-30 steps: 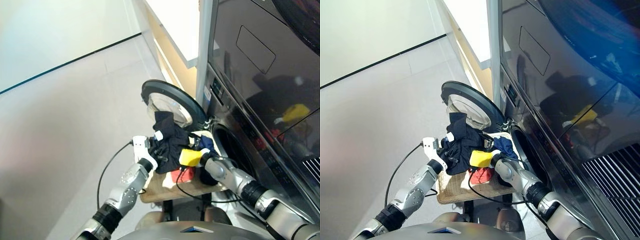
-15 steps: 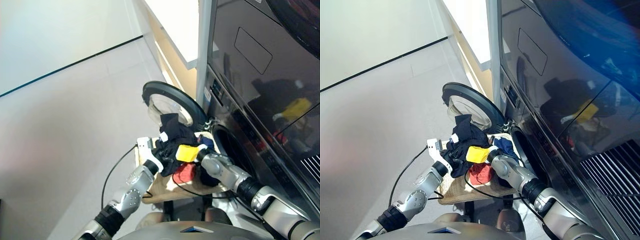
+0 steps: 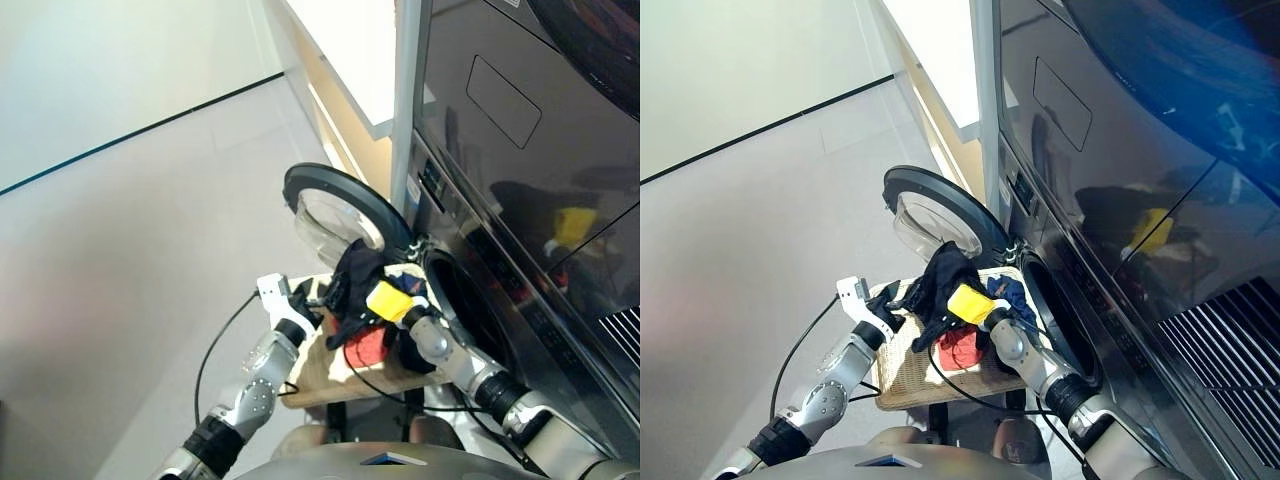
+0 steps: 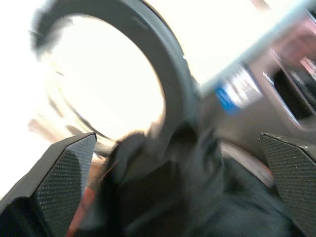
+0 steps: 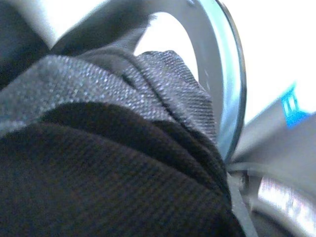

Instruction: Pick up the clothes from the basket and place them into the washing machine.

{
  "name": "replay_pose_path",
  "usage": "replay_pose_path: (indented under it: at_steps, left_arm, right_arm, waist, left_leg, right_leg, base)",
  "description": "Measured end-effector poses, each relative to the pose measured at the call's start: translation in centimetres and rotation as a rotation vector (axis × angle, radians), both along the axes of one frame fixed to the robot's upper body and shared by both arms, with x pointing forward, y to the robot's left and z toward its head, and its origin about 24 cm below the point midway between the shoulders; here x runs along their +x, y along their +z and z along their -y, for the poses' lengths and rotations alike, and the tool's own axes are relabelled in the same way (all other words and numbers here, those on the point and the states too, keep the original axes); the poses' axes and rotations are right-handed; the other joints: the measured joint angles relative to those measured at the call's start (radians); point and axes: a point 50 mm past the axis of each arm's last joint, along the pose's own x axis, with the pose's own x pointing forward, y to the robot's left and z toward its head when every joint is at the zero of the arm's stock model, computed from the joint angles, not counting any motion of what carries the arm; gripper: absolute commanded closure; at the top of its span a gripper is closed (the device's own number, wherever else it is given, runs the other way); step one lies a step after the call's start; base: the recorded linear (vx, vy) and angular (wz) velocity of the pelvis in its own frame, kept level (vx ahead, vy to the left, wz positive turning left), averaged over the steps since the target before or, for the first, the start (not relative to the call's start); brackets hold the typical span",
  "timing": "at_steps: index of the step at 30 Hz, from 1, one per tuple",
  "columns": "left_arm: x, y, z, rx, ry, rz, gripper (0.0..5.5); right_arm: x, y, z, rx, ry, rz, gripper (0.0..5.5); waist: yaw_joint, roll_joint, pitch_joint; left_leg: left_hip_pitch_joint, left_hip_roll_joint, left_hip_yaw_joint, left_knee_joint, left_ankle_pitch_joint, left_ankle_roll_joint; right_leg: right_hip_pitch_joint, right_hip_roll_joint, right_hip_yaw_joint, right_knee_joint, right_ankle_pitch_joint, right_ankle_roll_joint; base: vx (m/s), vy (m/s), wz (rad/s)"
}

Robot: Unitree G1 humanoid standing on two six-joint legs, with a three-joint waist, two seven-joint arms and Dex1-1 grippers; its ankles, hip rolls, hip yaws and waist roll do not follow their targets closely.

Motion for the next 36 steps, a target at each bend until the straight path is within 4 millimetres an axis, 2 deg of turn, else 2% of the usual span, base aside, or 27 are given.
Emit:
replay_pose_path:
  at_steps: [6,9,12,14,18,19,22,24,29,31,33,34,36]
  left_arm:
    - [0.0,-0.7,-2.8,0.126,0.186,-0.017,0.0]
    - [-0.1,-1.4,-3.1,0.174,0.217,-0.043,0.0]
    - [0.9,-2.4,-3.1,0.217,0.246,-0.084,0.0]
    - [2.0,-2.4,-3.0,0.249,0.254,-0.091,0.0]
    - [3.8,-1.8,-3.0,0.323,0.264,-0.062,0.0]
    - [3.9,-1.6,-3.0,0.337,0.265,-0.05,0.0]
    - [4.6,-1.0,-2.7,0.338,0.271,-0.034,0.0]
    - [4.9,-0.7,-2.6,0.338,0.279,-0.023,0.0]
    - [6.6,1.4,-2.3,0.359,0.292,0.064,0.0]
    - [6.9,2.1,-2.2,0.355,0.301,0.09,0.0]
    - [7.2,2.9,-2.2,0.349,0.309,0.12,0.0]
    - [7.3,3.1,-2.3,0.347,0.314,0.13,0.0]
    - [7.4,3.5,-2.6,0.353,0.314,0.15,0.0]
  right_arm:
    - [0.1,-0.7,1.1,0.191,-0.213,-0.073,5.5]
    - [0.5,-0.6,2.2,0.264,-0.317,-0.076,5.5]
    - [1.7,0.1,3.3,0.353,-0.422,-0.05,5.5]
    - [3.0,1.3,3.7,0.446,-0.492,-0.007,5.5]
    - [5.2,3.8,4.2,0.615,-0.577,0.08,5.5]
    - [5.7,4.5,4.3,0.664,-0.595,0.108,5.5]
    - [7.2,6.6,4.8,0.787,-0.659,0.178,5.5]
    - [8.0,7.7,5.0,0.839,-0.682,0.214,5.5]
    - [10.8,12.7,5.9,1.107,-0.768,0.353,5.5]
    - [11.7,14.7,6.3,1.209,-0.78,0.397,5.5]
    - [12.6,16.7,7.1,1.303,-0.809,0.438,5.5]
    - [13.0,17.5,7.2,1.338,-0.816,0.447,5.5]
    - [13.7,19.0,8.0,1.414,-0.849,0.464,5.5]
  waist:
    - [0.001,-0.004,0.001]
    - [0.002,-0.004,0.008]
    - [0.006,-0.003,0.055]
    - [0.008,-0.002,0.118]
    - [0.024,-0.013,0.192]
    - [0.024,-0.015,0.195]
    - [0.024,-0.019,0.204]
    - [0.026,-0.021,0.208]
    - [0.029,-0.023,0.21]
    - [0.037,-0.023,0.21]
    - [0.057,-0.022,0.21]
    - [0.058,-0.022,0.21]
    - [0.074,-0.017,0.212]
  left_leg:
    - [-0.031,-0.003,-0.009,0.0,0.005,0.001]
    - [-0.087,-0.01,-0.019,0.018,0.009,0.001]
    - [-0.166,-0.016,-0.019,0.059,0.011,0.002]
    - [-0.219,-0.023,-0.016,0.091,0.011,0.002]
    - [-0.359,-0.031,0.002,0.168,0.008,-0.001]
    - [-0.406,-0.033,0.004,0.189,0.004,-0.004]
    - [-0.527,-0.042,0.003,0.251,-0.004,0.002]
    - [-0.589,-0.041,0.002,0.295,-0.012,-0.003]
    - [-0.795,-0.041,-0.009,0.479,-0.064,-0.01]
    - [-0.866,-0.039,-0.008,0.537,-0.084,-0.01]
    - [-0.927,-0.036,0.005,0.592,-0.1,-0.009]
    - [-0.95,-0.036,0.007,0.608,-0.102,-0.008]
    - [-0.993,-0.036,0.018,0.653,-0.111,-0.008]
  right_leg:
    - [-0.028,-0.004,-0.008,0.0,0.001,-0.001]
    - [-0.074,-0.011,-0.017,0.006,0.006,-0.002]
    - [-0.156,-0.019,-0.015,0.051,0.007,-0.003]
    - [-0.213,-0.023,-0.01,0.089,0.006,-0.004]
    - [-0.378,-0.033,0.014,0.206,-0.014,-0.016]
    - [-0.435,-0.038,0.02,0.246,-0.025,-0.017]
    - [-0.569,-0.05,0.028,0.339,-0.047,-0.026]
    - [-0.625,-0.051,0.036,0.376,-0.052,-0.031]
    - [-0.813,-0.059,0.039,0.525,-0.089,-0.048]
    - [-0.88,-0.058,0.046,0.572,-0.098,-0.05]
    - [-0.946,-0.057,0.066,0.613,-0.103,-0.051]
    - [-0.97,-0.059,0.075,0.627,-0.106,-0.055]
    - [-1.016,-0.046,0.102,0.655,-0.106,-0.054]
  base:
    - [-0.124,0.036,0.049]
    - [-0.198,0.038,0.115]
    - [-0.193,0.032,0.053]
    - [-0.157,0.002,-0.024]
    - [-0.121,0.007,-0.05]
    - [-0.101,-0.001,0.071]
    - [0.0,0.0,0.0]
    - [-0.082,-0.033,0.095]
    - [-0.047,-0.025,0.093]
    - [0.0,0.0,0.0]
    - [0.0,0.0,0.0]
    - [0.0,0.0,0.0]
    - [0.0,0.0,0.0]
